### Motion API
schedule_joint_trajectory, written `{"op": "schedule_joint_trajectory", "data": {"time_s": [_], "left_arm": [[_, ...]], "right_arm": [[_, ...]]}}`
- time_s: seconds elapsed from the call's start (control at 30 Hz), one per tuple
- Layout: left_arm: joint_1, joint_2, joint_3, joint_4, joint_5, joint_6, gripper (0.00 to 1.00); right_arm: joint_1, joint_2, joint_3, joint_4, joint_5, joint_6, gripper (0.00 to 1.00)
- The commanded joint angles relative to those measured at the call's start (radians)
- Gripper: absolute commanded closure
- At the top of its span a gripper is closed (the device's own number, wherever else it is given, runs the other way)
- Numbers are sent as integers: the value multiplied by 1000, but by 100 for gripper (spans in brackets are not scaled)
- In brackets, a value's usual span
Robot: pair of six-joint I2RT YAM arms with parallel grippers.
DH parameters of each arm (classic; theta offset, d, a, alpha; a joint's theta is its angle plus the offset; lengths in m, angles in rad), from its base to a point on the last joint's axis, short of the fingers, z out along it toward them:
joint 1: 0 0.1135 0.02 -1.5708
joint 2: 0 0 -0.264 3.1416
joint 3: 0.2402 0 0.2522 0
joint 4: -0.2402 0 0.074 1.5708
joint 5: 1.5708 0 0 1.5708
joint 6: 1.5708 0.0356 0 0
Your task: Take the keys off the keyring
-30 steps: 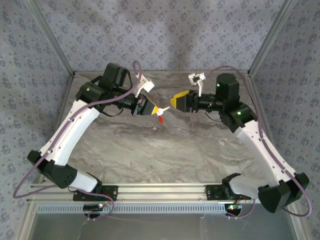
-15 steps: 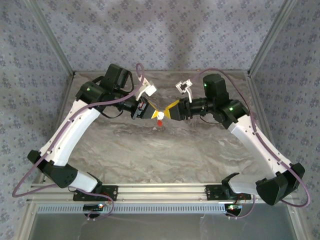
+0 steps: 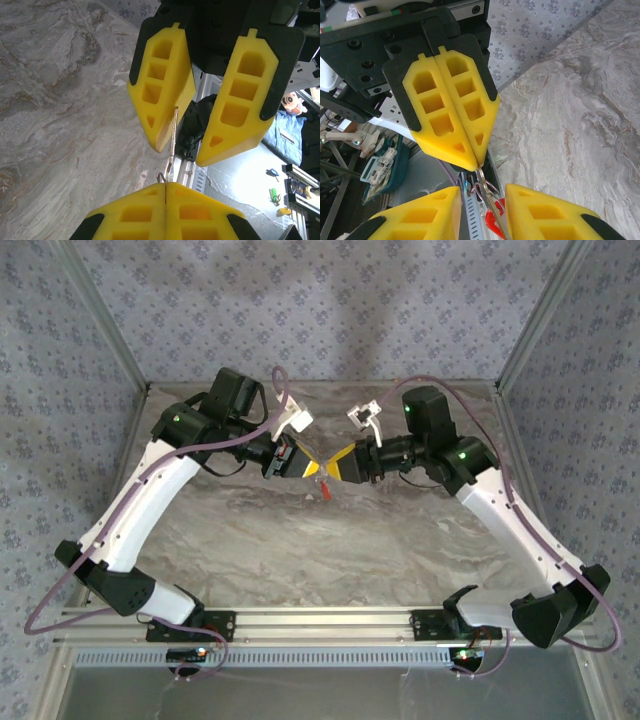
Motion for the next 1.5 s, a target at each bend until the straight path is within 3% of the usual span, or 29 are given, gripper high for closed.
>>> {"op": "schedule_joint_trajectory", "data": {"time_s": [0.0, 0.07, 0.1, 0.2, 0.43, 0.53, 0.63, 0.7, 0.77, 0.9, 1.0, 1.27, 1.47], "left_arm": [[-7, -9, 19, 4, 20, 8, 100], [-7, -11, 17, 5, 21, 6, 100], [-6, -12, 15, 7, 20, 3, 100], [-7, -16, 16, 9, 17, 1, 100], [22, -33, 6, 54, 11, -41, 100], [99, -84, -55, 167, 35, -146, 85], [173, -184, -173, 353, 25, -267, 67], [207, -272, -299, 530, 52, -355, 66], [211, -358, -407, 664, 27, -404, 55], [210, -499, -622, 988, 10, -548, 50], [210, -545, -676, 1084, -14, -574, 43], [208, -555, -655, 1200, -71, -592, 45], [200, -528, -645, 1312, -6, -640, 44]], "right_arm": [[12, 8, 41, -32, -35, -29, 73], [14, 13, 43, -32, -35, -31, 78], [13, 17, 44, -32, -35, -32, 88], [14, 17, 45, -32, -36, -38, 100], [17, -25, -1, 54, 40, -19, 100], [9, -89, -63, 164, 87, -6, 100], [-3, -132, -106, 287, 137, 57, 100], [-9, -152, -140, 392, 154, 114, 100], [-15, -163, -176, 520, 167, 193, 100], [-7, -153, -242, 785, 189, 367, 100], [11, -135, -275, 958, 226, 493, 100], [106, -87, -296, 1291, 261, 642, 100], [120, -70, -257, 1312, 232, 684, 100]]}}
